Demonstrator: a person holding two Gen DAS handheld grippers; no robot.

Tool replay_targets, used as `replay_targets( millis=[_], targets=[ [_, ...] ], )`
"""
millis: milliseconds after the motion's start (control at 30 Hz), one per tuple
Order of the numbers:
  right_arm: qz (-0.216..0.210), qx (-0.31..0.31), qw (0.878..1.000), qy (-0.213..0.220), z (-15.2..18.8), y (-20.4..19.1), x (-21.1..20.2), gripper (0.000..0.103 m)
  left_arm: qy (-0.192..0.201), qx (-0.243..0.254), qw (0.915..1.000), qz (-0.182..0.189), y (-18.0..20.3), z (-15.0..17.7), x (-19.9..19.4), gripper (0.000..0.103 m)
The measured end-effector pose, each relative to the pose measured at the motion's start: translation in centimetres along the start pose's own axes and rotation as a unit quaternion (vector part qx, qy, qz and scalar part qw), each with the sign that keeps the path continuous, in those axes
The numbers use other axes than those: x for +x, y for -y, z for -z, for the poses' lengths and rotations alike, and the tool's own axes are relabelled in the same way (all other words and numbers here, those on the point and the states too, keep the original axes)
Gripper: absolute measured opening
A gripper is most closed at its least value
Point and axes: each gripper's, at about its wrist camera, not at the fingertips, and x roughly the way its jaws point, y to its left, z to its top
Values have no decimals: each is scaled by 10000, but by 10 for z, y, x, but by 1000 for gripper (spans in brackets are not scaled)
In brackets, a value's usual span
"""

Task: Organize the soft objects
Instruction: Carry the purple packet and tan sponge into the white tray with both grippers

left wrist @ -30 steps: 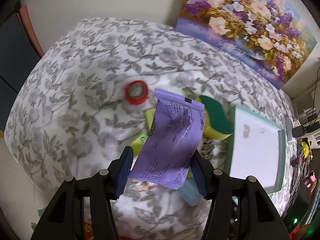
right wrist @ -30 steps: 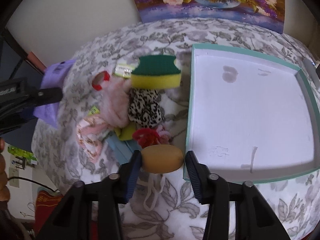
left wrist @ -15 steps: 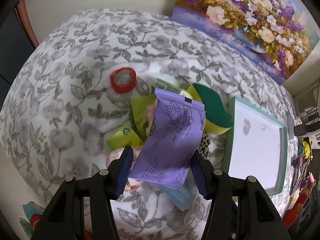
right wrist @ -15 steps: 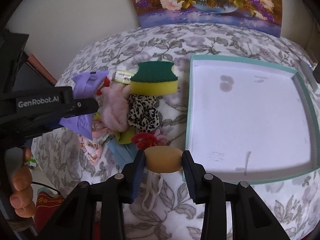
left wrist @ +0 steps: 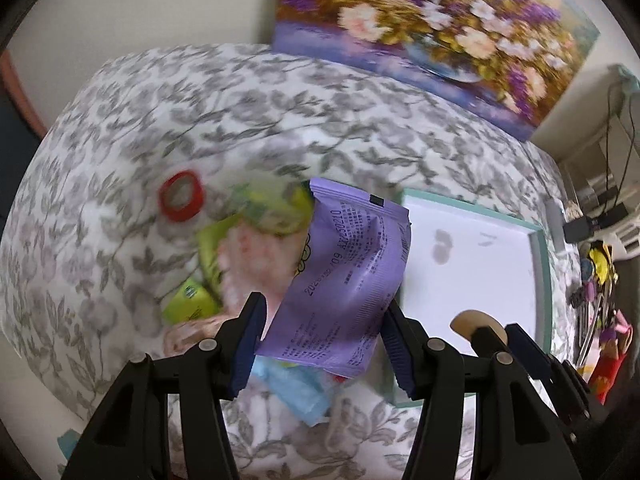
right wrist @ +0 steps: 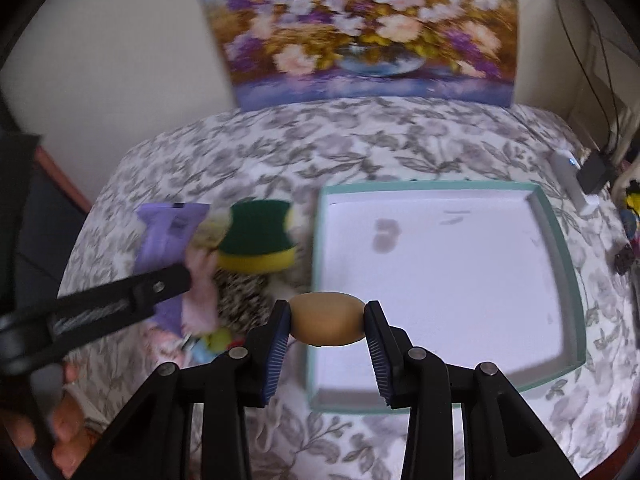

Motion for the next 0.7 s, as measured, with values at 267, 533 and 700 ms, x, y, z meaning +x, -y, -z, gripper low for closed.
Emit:
replay_targets(
  millis=[267,533,700],
  targets=[
    [425,698,9966,-87,-19,54,24,41,-340,407,9986,91,57,-19,40,59],
    [506,1326,9899,2,-31,103,33,41,-503,858,9948,206,102,-27,92,59],
    [686,1476,9866,104,-39,123,39,41,-634,1108,9911,373,123,-33,121,59]
  ],
)
